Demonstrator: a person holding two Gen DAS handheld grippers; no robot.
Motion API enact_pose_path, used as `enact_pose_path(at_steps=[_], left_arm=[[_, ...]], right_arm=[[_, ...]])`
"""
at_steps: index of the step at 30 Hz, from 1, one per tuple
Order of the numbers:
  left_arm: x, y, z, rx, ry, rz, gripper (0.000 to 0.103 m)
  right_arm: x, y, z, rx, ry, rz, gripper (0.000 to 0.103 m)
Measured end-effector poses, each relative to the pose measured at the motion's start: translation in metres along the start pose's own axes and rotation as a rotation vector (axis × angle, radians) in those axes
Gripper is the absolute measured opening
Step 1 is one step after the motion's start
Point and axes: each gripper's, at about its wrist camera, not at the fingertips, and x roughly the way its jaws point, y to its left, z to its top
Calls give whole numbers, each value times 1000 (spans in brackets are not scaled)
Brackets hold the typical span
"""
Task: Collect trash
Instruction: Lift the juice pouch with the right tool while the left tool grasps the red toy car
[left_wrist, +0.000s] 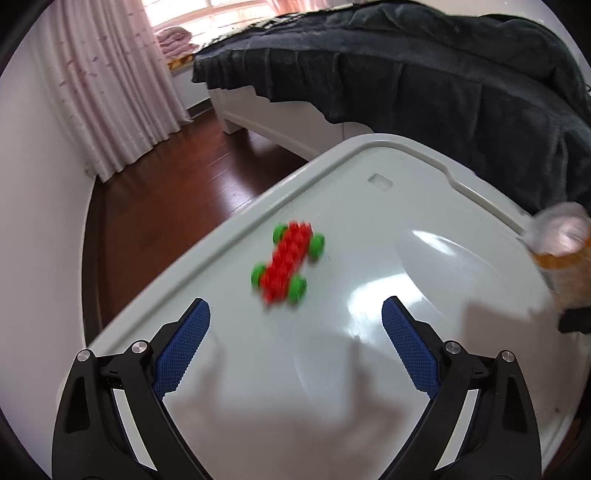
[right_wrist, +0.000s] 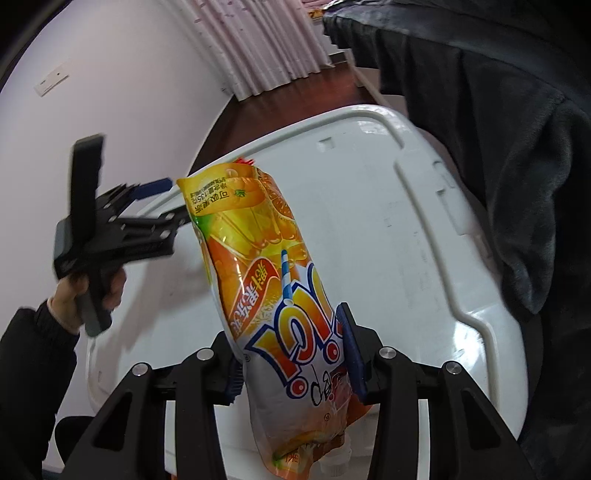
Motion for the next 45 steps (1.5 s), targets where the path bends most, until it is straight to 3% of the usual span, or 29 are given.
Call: enact_pose_path(at_steps=[8, 11, 12, 14, 15, 18, 20, 26, 29, 32, 38, 45], left_arm=[[58, 7, 22, 83, 79, -29, 92], [62, 14, 22, 66, 58, -84, 90], [63, 16, 22, 53, 56, -106, 88], [63, 20, 19, 20, 55, -171, 70], [62, 22, 18, -5, 47, -192, 69], [59, 21, 17, -33, 29, -141, 56], [54, 20, 15, -59, 24, -96, 38], [40, -5, 3, -43, 45, 26, 38], [31, -9, -10, -96, 68, 81, 38], [13, -11, -32, -185, 91, 151, 38], [-39, -13, -85, -402, 114, 213, 38], [-111, -30, -137, -536, 126, 262, 38]], right_arm=[[4, 8, 1, -23, 5, 32, 44], [8, 9, 4, -30, 9, 48, 44], [8, 10, 3, -30, 10, 48, 44], [10, 10, 5, -25, 15, 53, 44], [10, 9, 4, -21, 16, 56, 44], [14, 8, 9, -19, 16, 54, 44], [16, 7, 10, -25, 12, 49, 44], [10, 11, 7, -27, -4, 46, 44], [7, 14, 6, -30, -14, 50, 44], [6, 17, 5, -40, -22, 45, 44], [5, 27, 0, -58, -25, 29, 44], [5, 54, -19, -91, 0, 76, 44]])
